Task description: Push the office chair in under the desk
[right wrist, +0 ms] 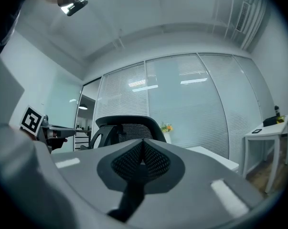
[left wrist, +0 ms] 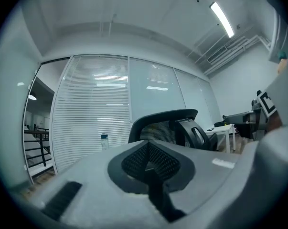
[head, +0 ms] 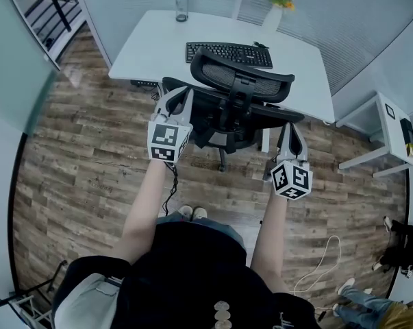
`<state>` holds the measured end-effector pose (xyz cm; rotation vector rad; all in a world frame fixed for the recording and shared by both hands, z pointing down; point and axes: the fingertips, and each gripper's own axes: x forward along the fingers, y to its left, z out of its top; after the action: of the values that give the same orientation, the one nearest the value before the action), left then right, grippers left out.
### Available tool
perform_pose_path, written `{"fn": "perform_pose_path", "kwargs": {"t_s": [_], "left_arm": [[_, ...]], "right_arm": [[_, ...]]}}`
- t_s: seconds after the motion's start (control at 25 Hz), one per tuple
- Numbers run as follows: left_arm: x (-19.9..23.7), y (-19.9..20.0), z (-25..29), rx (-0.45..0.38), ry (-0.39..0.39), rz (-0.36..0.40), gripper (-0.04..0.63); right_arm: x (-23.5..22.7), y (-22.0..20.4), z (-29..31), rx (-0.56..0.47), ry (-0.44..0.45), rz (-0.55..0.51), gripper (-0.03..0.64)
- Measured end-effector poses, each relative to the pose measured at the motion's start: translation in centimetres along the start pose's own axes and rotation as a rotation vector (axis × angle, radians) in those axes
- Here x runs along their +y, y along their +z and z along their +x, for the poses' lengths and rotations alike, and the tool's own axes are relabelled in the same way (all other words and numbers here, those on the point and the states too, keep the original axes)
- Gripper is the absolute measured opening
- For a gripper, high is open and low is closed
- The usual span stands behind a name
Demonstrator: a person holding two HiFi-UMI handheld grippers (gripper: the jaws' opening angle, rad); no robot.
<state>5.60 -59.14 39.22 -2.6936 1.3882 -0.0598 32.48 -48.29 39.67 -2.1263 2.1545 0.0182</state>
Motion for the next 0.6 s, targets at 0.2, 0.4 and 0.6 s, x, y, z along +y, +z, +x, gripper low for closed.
{"fn": "perform_pose_path", "kwargs": {"t_s": [0.2, 0.4, 0.6], "left_arm": [[-0.28, 0.07, -0.2, 0.003, -0.007, 0.006, 0.008], [-0.38, -0.39, -0.36, 0.014, -0.013, 0.004, 0.008], [-0.35, -0.7, -0.32, 0.026, -0.013, 0.004, 0.008]], "right_arm": [[0.37, 0.28, 0.0, -0.003, 0.006, -0.008, 0.006], [0.64, 0.38, 0.05, -0.004, 0.013, -0.016, 0.007], [0.76, 0.32, 0.11, -0.001, 0.017, -0.017, 0.007]]}}
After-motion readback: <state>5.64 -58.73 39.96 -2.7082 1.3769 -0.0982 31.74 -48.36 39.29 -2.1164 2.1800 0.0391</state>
